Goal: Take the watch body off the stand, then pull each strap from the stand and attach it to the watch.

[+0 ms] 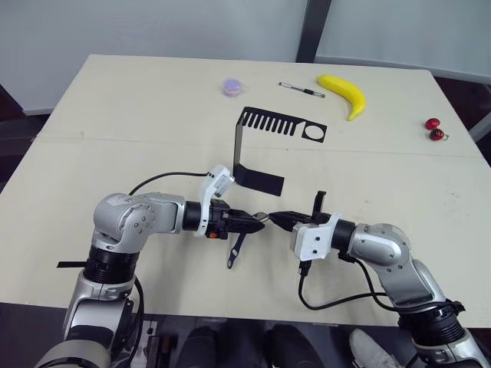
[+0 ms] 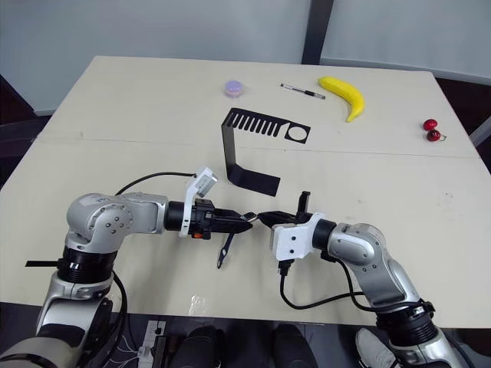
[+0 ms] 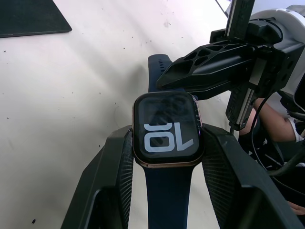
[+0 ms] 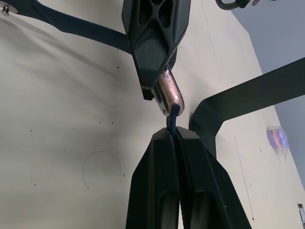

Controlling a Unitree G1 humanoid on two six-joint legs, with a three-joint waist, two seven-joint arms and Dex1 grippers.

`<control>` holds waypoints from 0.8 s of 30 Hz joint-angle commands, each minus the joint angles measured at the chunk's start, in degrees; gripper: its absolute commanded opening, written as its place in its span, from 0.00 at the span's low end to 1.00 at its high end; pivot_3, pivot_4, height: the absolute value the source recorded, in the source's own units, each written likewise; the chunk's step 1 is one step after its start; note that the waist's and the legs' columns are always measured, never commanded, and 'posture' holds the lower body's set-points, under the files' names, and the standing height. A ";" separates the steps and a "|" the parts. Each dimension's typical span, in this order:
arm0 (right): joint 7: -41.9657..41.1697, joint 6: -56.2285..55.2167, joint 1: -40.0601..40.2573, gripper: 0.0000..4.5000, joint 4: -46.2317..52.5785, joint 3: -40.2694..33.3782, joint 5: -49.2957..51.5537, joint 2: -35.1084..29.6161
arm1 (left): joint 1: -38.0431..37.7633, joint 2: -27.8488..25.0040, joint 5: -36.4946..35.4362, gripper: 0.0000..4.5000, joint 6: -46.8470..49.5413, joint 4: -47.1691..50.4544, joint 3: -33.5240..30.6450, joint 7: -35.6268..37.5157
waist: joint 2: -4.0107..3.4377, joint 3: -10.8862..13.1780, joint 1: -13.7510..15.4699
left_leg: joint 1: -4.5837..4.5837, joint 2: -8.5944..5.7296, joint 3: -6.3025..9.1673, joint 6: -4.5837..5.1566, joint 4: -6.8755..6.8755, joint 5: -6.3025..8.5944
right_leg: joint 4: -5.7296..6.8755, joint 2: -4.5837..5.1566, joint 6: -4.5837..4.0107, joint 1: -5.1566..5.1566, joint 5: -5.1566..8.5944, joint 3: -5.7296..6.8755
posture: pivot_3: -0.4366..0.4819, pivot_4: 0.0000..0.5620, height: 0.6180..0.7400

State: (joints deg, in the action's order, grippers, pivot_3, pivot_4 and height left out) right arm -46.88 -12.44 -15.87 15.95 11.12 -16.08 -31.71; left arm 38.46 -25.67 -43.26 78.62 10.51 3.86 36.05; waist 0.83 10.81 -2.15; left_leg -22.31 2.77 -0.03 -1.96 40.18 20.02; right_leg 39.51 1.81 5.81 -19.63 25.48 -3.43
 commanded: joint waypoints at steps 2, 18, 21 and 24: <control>1.25 -3.17 -1.41 0.00 4.07 2.28 1.91 1.37 | 1.18 1.81 -2.03 0.35 -0.36 2.78 2.53 2.17 | 0.00 0.00 0.00 | 0.00 0.00 0.00 0.00 0.00 0.00 | 0.00 0.00 0.00 0.00 0.00 0.00 | 0.48 0.27 1.00; -4.34 -2.43 9.16 0.41 6.49 -5.77 9.45 -10.66 | -2.55 -5.27 2.33 0.35 -13.61 2.72 2.32 9.38 | 0.00 0.00 0.16 | 0.00 -0.01 0.00 0.00 -0.01 0.00 | -0.02 0.00 0.00 0.03 0.00 -0.01 | 0.48 0.27 1.00; -5.76 -6.38 13.92 0.73 5.46 -11.21 14.71 -15.33 | -6.52 -10.22 6.29 0.35 -26.96 2.10 1.75 17.24 | 0.00 0.00 0.05 | 0.00 -0.01 -0.08 0.00 -0.06 0.00 | -0.09 -0.02 0.00 0.01 0.00 -0.02 | 0.48 0.27 1.00; -5.40 -10.60 16.26 0.99 4.42 -14.64 19.48 -15.97 | -9.60 -11.72 12.29 0.35 -46.74 0.20 1.41 25.02 | 0.00 0.00 0.09 | 0.01 0.04 -0.15 0.00 -0.07 0.00 | -0.32 -0.07 0.00 0.05 0.00 0.01 | 0.48 0.27 1.00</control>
State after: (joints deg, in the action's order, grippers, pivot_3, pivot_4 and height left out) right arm -52.11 -19.77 -0.07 19.43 -1.27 -0.04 -47.31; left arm 28.91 -37.03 -33.41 41.82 10.15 6.29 56.54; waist 0.82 10.81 -2.06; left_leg -22.30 2.83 -0.21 -1.96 40.11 20.02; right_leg 39.11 1.74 5.81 -19.55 25.48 -3.41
